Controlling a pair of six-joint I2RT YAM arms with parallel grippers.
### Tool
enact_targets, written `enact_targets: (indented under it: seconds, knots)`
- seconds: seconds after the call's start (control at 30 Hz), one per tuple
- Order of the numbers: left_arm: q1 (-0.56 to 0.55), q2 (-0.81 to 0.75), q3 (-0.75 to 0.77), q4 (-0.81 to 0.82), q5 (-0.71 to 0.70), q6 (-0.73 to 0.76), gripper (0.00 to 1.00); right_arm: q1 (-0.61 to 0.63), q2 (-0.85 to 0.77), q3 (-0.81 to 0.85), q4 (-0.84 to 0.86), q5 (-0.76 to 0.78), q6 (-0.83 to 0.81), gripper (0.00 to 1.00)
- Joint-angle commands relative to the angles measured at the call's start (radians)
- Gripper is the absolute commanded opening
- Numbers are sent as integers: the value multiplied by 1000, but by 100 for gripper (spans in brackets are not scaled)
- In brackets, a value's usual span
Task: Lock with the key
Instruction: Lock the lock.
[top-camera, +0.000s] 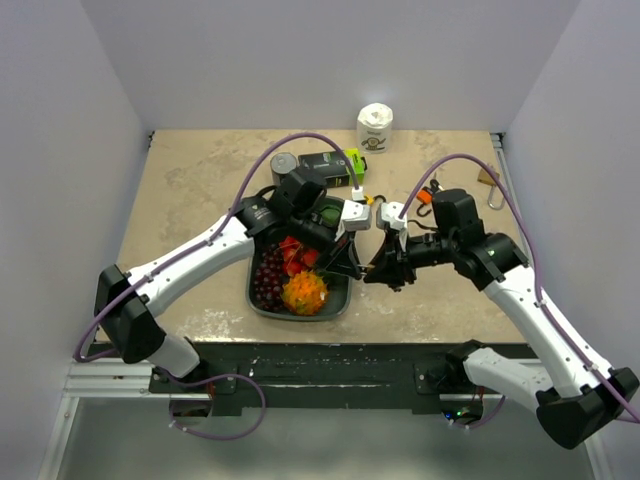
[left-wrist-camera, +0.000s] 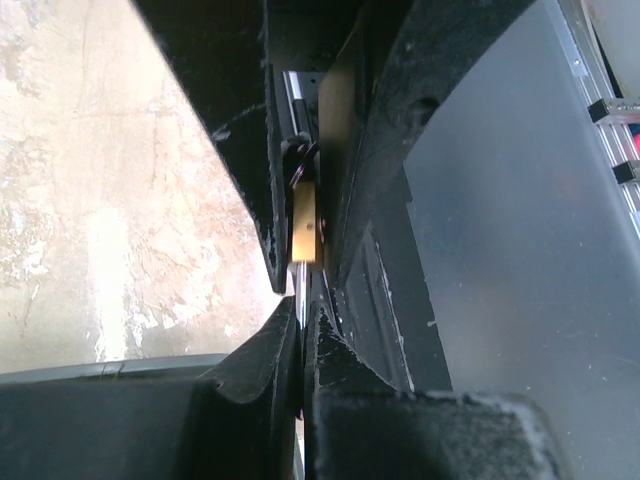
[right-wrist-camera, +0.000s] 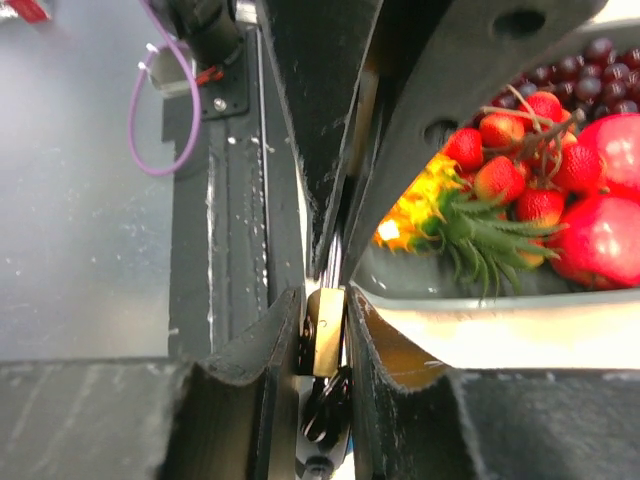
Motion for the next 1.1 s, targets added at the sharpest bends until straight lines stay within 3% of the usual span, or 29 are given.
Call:
enact_targets:
  seconds: [0.0,0.03,0.17,0.3,0.47,0.77,0.97,1.07]
  knots:
    - [-49,-32,16,261,78,-34,0,37,25,14,61,-63,-46,0]
    - [-43,-33,12,226,85,-22,0,36,28,29,42,-46,-56,0]
    - [32,-65,-17,106,95,83,0,34,14,63,-42,20,-71,46]
    - [77,-93,-31,-29,85,203,0,10,-39,63,-67,62,-51,69]
    - [83,-108,-20,-107,77,280,0,4,-61,66,-82,98,-33,74]
    - [82,-111,-20,-106,105,274,0,5,-32,71,-24,86,-28,65]
    - [77,-111,-26,-86,106,256,0,5,-3,74,42,34,12,67]
    - [76,-111,-31,-86,103,248,0,7,10,74,65,23,26,63]
